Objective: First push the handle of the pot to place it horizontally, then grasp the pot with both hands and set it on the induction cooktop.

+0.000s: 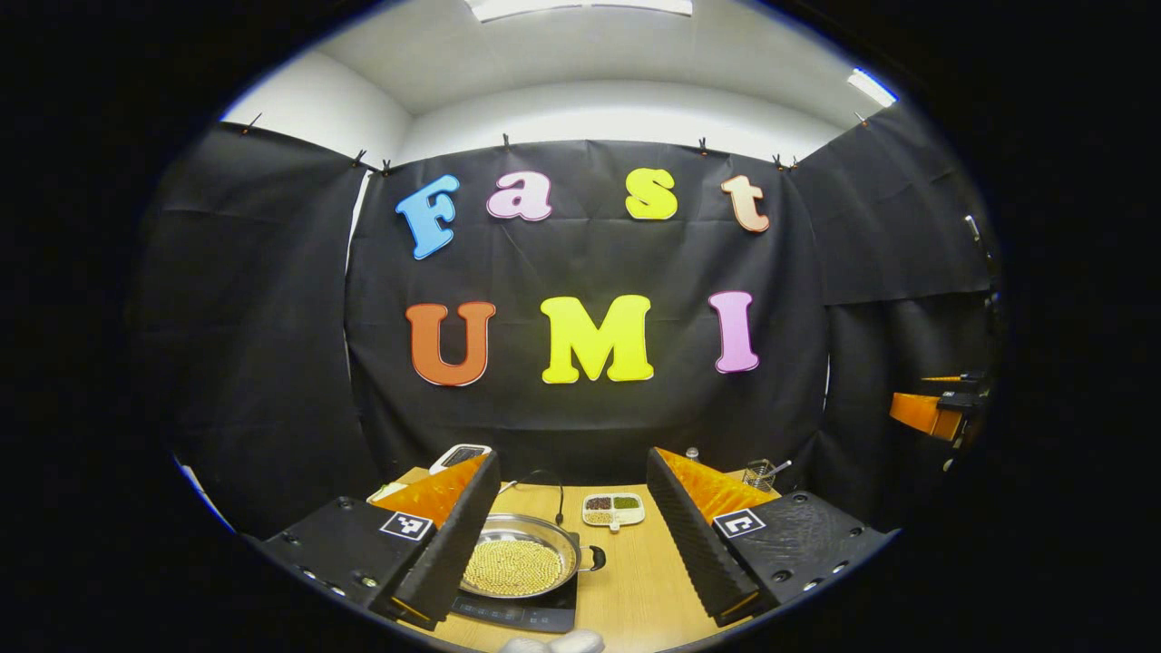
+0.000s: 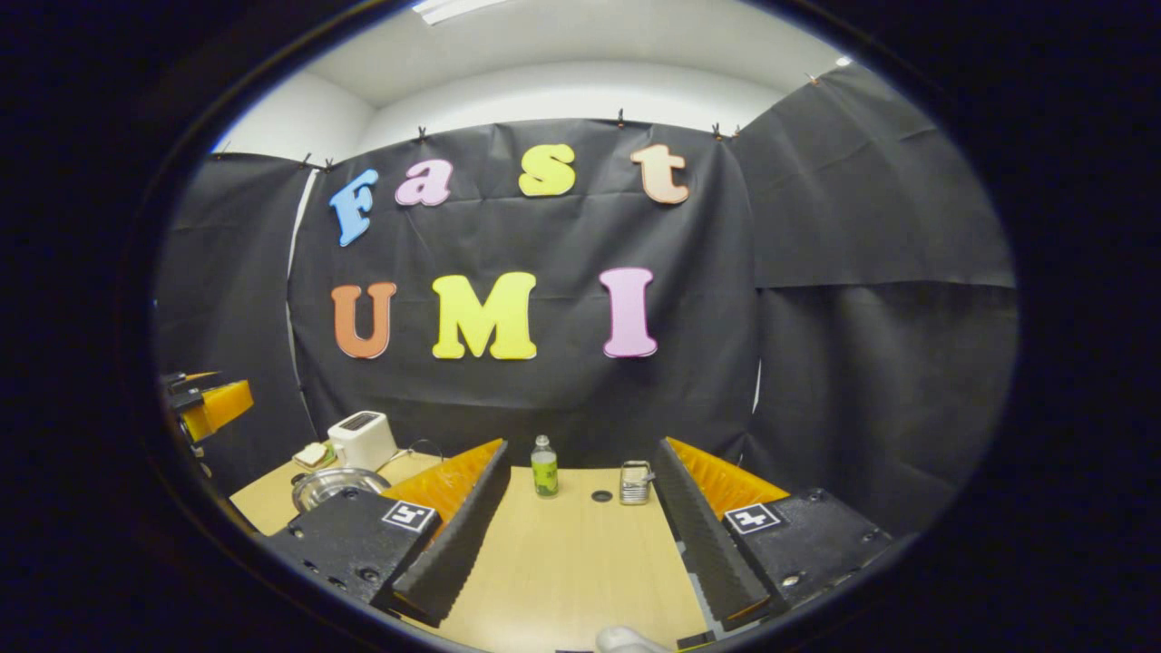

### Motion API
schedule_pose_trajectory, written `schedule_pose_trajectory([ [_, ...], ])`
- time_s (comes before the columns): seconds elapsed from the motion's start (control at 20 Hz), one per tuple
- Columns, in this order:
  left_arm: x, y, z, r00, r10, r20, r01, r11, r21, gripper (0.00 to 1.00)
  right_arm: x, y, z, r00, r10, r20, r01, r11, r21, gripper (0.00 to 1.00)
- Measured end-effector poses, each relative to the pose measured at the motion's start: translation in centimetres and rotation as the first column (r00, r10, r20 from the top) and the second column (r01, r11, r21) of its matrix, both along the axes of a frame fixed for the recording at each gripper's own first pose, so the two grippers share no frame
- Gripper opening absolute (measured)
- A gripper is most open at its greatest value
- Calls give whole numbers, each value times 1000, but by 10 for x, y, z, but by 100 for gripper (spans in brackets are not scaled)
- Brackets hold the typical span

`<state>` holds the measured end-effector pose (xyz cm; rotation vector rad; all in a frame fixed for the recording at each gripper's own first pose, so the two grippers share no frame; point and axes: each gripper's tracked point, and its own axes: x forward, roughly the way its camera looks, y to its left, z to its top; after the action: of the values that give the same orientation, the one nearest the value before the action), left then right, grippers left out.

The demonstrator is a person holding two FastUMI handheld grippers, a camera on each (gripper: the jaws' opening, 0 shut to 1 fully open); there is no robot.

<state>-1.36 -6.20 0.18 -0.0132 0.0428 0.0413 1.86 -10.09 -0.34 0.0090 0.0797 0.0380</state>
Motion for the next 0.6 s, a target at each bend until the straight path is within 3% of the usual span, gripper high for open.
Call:
schedule_pose_trajectory([
  [0.6,15,3,0,999,-38,6,38,999,-5,97,1,12,0,1000,-27,10,28,1000,-12,100],
])
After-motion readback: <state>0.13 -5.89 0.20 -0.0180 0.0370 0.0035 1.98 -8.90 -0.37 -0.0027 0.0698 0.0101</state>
